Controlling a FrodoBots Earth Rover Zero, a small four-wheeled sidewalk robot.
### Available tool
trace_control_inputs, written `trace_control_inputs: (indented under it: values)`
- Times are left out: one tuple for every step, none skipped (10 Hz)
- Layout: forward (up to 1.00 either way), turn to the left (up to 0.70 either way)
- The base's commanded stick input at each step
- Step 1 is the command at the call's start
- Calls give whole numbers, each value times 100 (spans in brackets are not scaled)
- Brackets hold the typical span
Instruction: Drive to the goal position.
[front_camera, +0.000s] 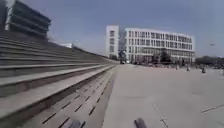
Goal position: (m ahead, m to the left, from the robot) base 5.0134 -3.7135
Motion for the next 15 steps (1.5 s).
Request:
trace_control_inputs:
  values:
    - [70, 1]
    - [70, 1]
    - [70, 1]
    - [70, 1]
    - [70, 1]
    - [70, 1]
    - [70, 1]
    - [70, 1]
    - [70, 1]
    - [70, 1]
    - [70, 1]
    - [70, 1]
    - [70, 1]
    - [70, 1]
    - [70, 1]
